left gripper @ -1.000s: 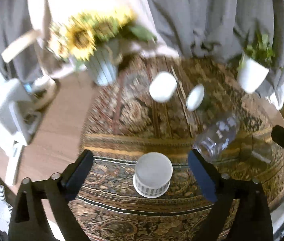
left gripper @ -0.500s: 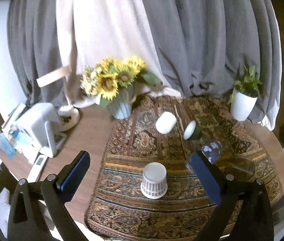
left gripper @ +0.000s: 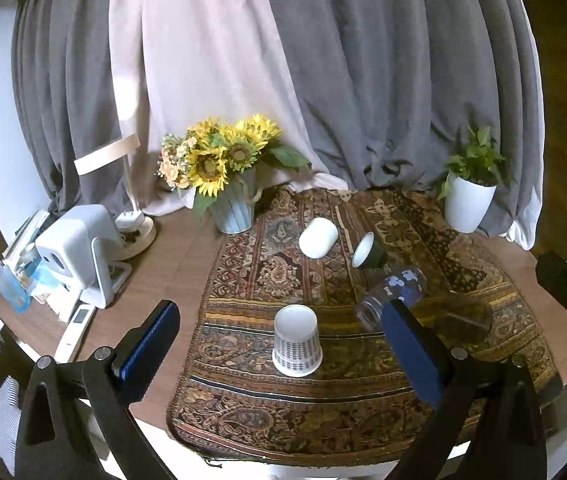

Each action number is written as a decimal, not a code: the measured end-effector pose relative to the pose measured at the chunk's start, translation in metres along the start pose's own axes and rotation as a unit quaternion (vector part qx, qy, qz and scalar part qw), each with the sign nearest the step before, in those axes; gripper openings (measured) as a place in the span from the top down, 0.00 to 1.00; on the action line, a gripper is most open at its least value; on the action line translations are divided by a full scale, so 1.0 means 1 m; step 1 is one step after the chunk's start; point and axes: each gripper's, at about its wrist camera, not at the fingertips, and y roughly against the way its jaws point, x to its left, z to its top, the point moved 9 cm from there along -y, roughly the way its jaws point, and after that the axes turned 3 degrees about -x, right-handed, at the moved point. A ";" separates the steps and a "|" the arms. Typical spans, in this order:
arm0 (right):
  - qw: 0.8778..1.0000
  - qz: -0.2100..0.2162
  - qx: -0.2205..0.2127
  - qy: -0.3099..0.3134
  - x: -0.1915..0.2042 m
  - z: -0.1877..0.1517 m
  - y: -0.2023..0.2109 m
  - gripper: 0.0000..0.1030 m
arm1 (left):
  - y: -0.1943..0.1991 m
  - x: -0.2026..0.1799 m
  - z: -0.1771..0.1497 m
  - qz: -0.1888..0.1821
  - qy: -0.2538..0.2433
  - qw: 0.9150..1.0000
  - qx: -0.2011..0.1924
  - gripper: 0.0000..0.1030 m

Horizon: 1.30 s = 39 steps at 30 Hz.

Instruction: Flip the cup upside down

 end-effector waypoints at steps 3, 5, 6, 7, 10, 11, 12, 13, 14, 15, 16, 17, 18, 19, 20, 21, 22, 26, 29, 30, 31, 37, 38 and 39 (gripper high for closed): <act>1.000 0.002 -0.007 0.006 0.003 0.001 0.004 0.01 | 0.001 -0.001 0.001 -0.007 0.002 1.000 0.000 0.00; 1.000 0.002 -0.016 0.009 0.004 0.004 0.008 0.01 | 0.002 -0.001 0.002 -0.009 0.006 1.000 -0.001 0.00; 1.000 0.003 -0.018 0.009 0.004 0.005 0.009 0.01 | 0.003 -0.001 0.003 -0.011 0.008 1.000 -0.003 0.00; 1.000 0.003 -0.020 0.010 0.005 0.006 0.010 0.01 | 0.004 -0.001 0.005 -0.013 0.010 1.000 -0.005 0.00; 1.000 0.004 -0.026 0.008 0.004 0.008 0.013 0.01 | 0.007 -0.002 0.007 -0.012 0.008 1.000 -0.009 0.00; 1.000 0.003 -0.028 0.008 0.003 0.009 0.014 0.01 | 0.007 -0.002 0.008 -0.011 0.007 1.000 -0.010 0.00; 1.000 0.003 -0.029 0.009 0.004 0.009 0.015 0.01 | 0.008 -0.002 0.009 -0.011 0.005 1.000 -0.012 0.00; 1.000 0.003 -0.028 0.009 0.003 0.010 0.015 0.01 | 0.009 -0.003 0.009 -0.011 0.004 1.000 -0.013 0.00; 1.000 0.003 -0.028 0.009 0.004 0.009 0.015 0.01 | 0.009 -0.004 0.010 -0.012 0.003 1.000 -0.014 0.00; 1.000 0.004 -0.029 0.009 0.004 0.009 0.015 0.01 | 0.010 -0.004 0.010 -0.012 0.002 1.000 -0.015 0.00; 1.000 0.004 -0.030 0.009 0.003 0.010 0.016 0.01 | 0.010 -0.004 0.010 -0.012 0.001 1.000 -0.015 0.00; 0.999 0.003 -0.031 0.009 0.003 0.010 0.016 0.01 | 0.010 -0.005 0.011 -0.011 0.001 1.000 -0.016 0.00; 0.999 0.003 -0.032 0.010 0.003 0.011 0.017 0.01 | 0.010 -0.005 0.010 -0.011 0.002 1.000 -0.016 0.00; 0.999 0.003 -0.034 0.010 0.003 0.011 0.017 0.01 | 0.010 -0.004 0.011 -0.011 0.001 1.000 -0.016 0.00; 0.999 0.003 -0.034 0.011 0.003 0.011 0.018 0.01 | 0.011 -0.004 0.011 -0.010 0.001 1.000 -0.016 0.00; 0.999 0.003 -0.035 0.011 0.003 0.012 0.018 0.01 | 0.011 -0.004 0.012 -0.010 0.000 1.000 -0.017 0.00; 0.999 0.005 -0.035 0.011 0.004 0.012 0.018 0.01 | 0.011 -0.003 0.012 -0.011 0.000 1.000 -0.018 0.00; 0.999 0.005 -0.033 0.011 0.003 0.012 0.017 0.01 | 0.010 -0.001 0.013 -0.009 0.001 1.000 -0.019 0.00; 0.999 0.005 -0.033 0.012 0.004 0.012 0.016 0.01 | 0.009 -0.001 0.013 -0.009 0.000 1.000 -0.019 0.00; 0.999 0.006 -0.034 0.012 0.004 0.012 0.017 0.01 | 0.009 -0.001 0.014 -0.009 -0.001 1.000 -0.019 0.00; 0.999 0.005 -0.034 0.012 0.004 0.012 0.016 0.01 | 0.010 -0.001 0.014 -0.008 0.001 1.000 -0.019 0.00; 0.999 0.006 -0.033 0.012 0.004 0.012 0.015 0.01 | 0.008 0.000 0.014 -0.008 0.002 1.000 -0.021 0.00; 0.999 0.006 -0.032 0.012 0.004 0.012 0.015 0.01 | 0.008 0.000 0.014 -0.009 0.002 1.000 -0.022 0.00; 0.999 0.006 -0.032 0.012 0.004 0.012 0.015 0.01 | 0.008 0.000 0.015 -0.009 0.001 1.000 -0.022 0.00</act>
